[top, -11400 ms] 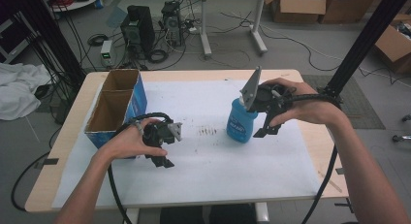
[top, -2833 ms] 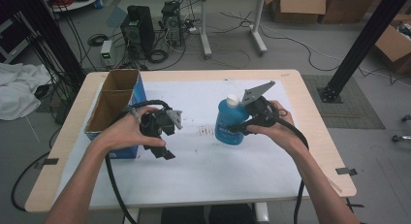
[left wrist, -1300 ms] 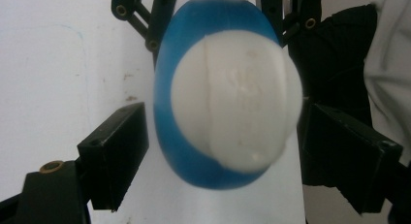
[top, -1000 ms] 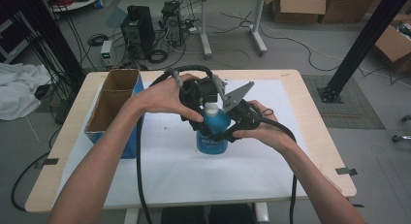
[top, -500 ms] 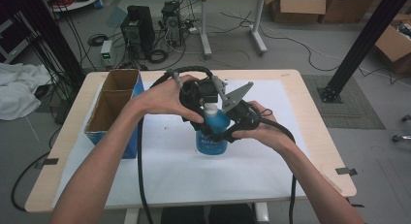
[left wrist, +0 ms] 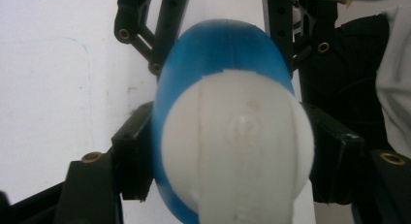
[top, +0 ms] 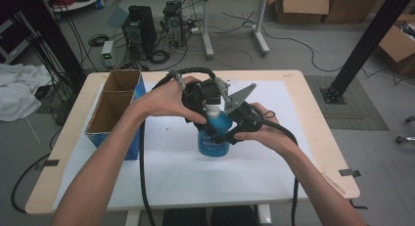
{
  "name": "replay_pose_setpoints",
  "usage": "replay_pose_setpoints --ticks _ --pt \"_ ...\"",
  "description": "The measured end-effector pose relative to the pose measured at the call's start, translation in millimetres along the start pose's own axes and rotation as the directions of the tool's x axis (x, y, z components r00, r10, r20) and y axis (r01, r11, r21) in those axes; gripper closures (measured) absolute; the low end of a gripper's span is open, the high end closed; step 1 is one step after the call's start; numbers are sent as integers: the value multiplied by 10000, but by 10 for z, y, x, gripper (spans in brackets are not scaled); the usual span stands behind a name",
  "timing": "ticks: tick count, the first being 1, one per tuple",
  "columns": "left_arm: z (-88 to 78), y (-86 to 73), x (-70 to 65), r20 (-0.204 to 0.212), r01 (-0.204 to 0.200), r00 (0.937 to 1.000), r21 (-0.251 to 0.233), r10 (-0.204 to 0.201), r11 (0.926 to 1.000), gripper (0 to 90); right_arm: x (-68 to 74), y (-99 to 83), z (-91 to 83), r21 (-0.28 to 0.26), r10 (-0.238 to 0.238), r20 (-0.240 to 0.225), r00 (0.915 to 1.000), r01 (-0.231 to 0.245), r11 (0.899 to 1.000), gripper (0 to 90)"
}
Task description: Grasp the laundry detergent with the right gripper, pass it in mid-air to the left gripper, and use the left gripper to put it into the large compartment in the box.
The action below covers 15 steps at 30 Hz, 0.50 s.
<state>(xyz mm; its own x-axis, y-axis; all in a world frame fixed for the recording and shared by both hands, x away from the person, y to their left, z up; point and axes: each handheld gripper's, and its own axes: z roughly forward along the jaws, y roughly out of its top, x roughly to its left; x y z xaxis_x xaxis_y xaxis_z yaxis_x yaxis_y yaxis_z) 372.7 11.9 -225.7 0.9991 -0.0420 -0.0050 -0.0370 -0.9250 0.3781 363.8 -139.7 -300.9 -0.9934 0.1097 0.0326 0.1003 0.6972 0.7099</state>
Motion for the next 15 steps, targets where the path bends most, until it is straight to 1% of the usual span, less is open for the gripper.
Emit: replay_pose_setpoints --ticks 5,10,15 --pt "1 -5 4 33 56 10000 -13 -56 10000 334 -3 -6 7 -9 13 3 10000 -13 10000 449" --pt "5 -1 3 19 35 10000 -10 -35 10000 340 -3 -7 9 -23 5 -10 10000 -5 10000 449" --pt "5 2 7 -58 -28 10000 -33 28 10000 365 0 -9 12 -45 5 -18 10000 -5 10000 449"
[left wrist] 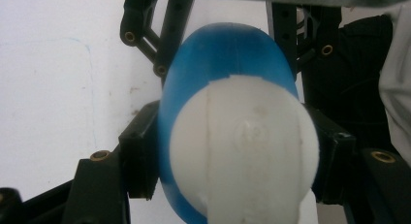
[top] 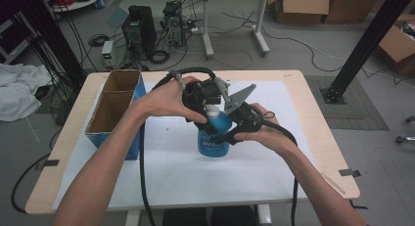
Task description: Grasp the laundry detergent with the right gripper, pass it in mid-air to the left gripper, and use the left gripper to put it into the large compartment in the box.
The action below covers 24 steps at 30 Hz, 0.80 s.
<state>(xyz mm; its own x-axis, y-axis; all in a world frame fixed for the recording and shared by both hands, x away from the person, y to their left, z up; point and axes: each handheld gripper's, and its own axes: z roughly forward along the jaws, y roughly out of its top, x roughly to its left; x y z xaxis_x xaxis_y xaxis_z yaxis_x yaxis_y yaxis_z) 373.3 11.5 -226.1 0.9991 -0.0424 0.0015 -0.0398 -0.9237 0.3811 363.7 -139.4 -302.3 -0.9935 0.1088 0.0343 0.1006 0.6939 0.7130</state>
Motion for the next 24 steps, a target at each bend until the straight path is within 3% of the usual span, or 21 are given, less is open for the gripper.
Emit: replay_pose_setpoints --ticks 24 --pt "-9 7 -33 -254 86 9996 36 -85 10000 381 3 -10 -1 -129 -135 51 9999 136 9998 444"
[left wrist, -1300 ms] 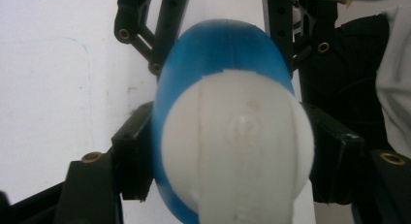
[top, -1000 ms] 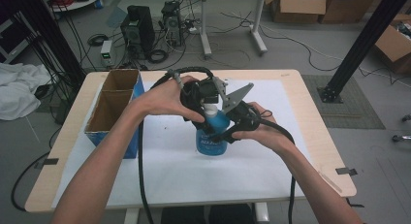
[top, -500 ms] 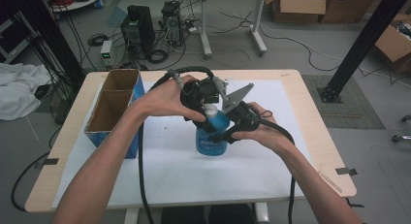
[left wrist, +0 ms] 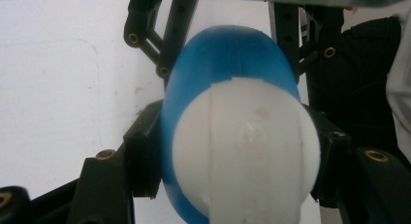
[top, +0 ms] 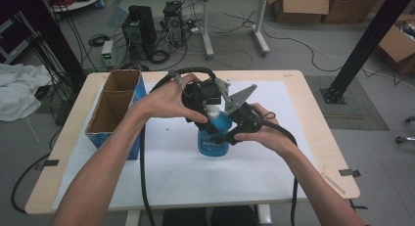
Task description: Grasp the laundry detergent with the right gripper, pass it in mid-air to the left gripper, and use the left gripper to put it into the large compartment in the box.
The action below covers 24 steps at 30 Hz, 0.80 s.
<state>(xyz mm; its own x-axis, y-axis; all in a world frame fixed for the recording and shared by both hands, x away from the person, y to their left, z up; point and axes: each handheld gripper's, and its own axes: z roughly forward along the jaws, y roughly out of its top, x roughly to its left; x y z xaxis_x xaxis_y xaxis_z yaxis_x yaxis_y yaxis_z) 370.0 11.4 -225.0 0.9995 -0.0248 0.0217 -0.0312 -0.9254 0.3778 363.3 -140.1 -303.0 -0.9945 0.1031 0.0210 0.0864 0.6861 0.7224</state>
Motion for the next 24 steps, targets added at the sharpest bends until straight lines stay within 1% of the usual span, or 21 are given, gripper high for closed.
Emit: replay_pose_setpoints --ticks 7,8,12,14,18,23,24 --pt "25 4 -11 -98 3 10000 192 -1 9998 381 -3 -15 33 43 -105 19 9999 105 9999 441" --pt "24 2 -14 -58 56 10000 222 -55 9997 381 -3 -18 34 5 -88 15 10000 88 10000 440" --pt "26 2 -15 -153 38 9999 153 -36 9999 381 -5 -29 35 -103 -87 26 10000 87 9999 437" --pt "28 1 -16 -133 62 9999 233 -58 9997 381 -6 -29 33 -90 -74 36 10000 75 9999 436" --pt "42 -11 -15 -148 92 9998 114 -90 9999 381 -7 -37 32 -93 -121 49 9999 122 9999 434" --pt "61 -22 -20 -125 142 9998 95 -141 9999 381 0 -61 39 -152 -108 87 9999 110 9998 430" --pt "62 -21 -15 -143 83 9999 140 -81 9999 381 0 -61 39 -152 -108 87 9999 110 9998 430"
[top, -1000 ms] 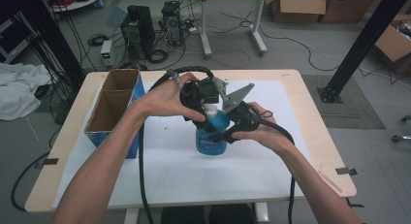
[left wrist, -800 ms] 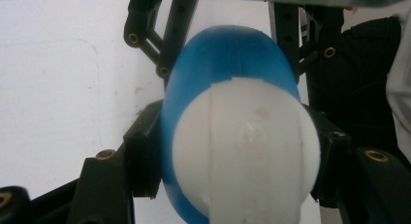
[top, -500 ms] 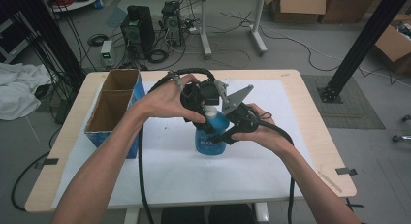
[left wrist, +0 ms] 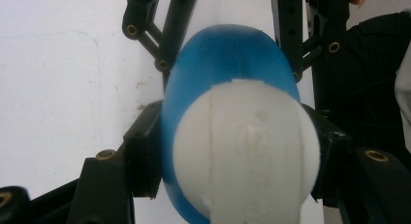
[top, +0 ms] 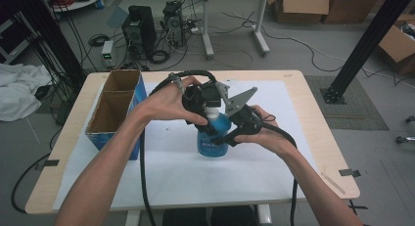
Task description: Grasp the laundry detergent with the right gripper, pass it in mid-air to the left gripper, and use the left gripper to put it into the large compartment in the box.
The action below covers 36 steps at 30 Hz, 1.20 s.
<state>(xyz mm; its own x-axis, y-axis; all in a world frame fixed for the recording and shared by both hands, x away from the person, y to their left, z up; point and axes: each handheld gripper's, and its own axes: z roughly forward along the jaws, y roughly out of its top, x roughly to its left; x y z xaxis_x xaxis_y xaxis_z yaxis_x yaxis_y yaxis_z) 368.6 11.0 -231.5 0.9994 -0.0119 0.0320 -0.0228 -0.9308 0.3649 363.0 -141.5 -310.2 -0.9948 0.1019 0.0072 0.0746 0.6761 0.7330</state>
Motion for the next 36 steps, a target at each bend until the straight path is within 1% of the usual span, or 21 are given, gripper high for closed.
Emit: replay_pose_setpoints --ticks 2,7,8,11,14,16,19,20,21,22,23,24,25,26,27,29,30,31,34,35,36 --pt "10 -2 -2 25 43 10000 62 -43 10000 381 1 -10 6 19 23 55 10000 -23 10000 408" --pt "24 -15 3 26 87 10000 1 -87 10000 381 -8 -27 10 21 44 118 9999 -45 10000 375" --pt "24 -18 4 50 106 9999 30 -106 9999 381 -8 -27 10 21 44 118 9999 -45 10000 375" --pt "31 -29 9 101 149 9998 -59 -148 9999 381 -15 -48 21 42 112 136 9998 -113 9999 336" --pt "39 -31 7 174 204 9996 -8 -204 9998 381 -18 -58 29 31 174 83 9998 -174 9998 328" --pt "45 -27 6 151 153 9998 33 -154 9999 381 -17 -67 40 66 201 22 9998 -201 9998 319" --pt "45 -31 12 91 246 9997 -33 -246 9997 381 -16 -77 51 57 237 56 9997 -237 9997 296" --pt "49 -36 14 35 334 9994 -169 -333 9993 381 -16 -77 51 57 237 56 9997 -237 9997 296" --pt "44 -39 12 -36 298 9995 -131 -299 9995 381 -19 -80 54 21 283 38 9996 -283 9996 268" --pt "42 -41 19 -59 287 9996 -45 -288 9996 381 -19 -80 54 21 283 38 9996 -283 9996 268" --pt "46 -45 15 -61 370 9993 -105 -371 9993 381 -20 -82 52 41 283 57 9996 -284 9996 257" --pt "44 -49 21 -36 309 9995 -16 -309 9995 381 -23 -83 50 51 311 70 9995 -311 9995 241" --pt "45 -51 21 10 364 9993 11 -364 9993 381 -35 -87 44 69 382 42 9993 -382 9992 216" --pt "48 -52 23 75 314 9995 21 -314 9995 381 -40 -90 35 28 484 18 9988 -484 9988 203" --pt "48 -52 23 75 314 9995 21 -314 9995 381 -40 -90 35 28 484 18 9988 -484 9988 203" --pt "55 -54 18 149 395 9991 -1 -395 9992 381 -53 -99 21 11 611 89 9981 -611 9981 154" --pt "55 -54 18 149 395 9991 -1 -395 9992 381 -53 -99 21 11 611 89 9981 -611 9981 154" --pt "51 -54 22 114 309 9995 45 -310 9995 381 -53 -100 13 57 628 82 9980 -629 9980 154" --pt "40 -66 24 105 427 9990 38 -428 9991 381 -56 -115 -25 133 678 314 9972 -682 9976 150" --pt "37 -73 26 100 501 9987 -59 -500 9987 381 -56 -115 -25 133 678 314 9972 -682 9976 150" --pt "26 -81 28 131 543 9984 -46 -542 9985 381 -57 -129 -50 296 649 592 9961 -667 9973 150"
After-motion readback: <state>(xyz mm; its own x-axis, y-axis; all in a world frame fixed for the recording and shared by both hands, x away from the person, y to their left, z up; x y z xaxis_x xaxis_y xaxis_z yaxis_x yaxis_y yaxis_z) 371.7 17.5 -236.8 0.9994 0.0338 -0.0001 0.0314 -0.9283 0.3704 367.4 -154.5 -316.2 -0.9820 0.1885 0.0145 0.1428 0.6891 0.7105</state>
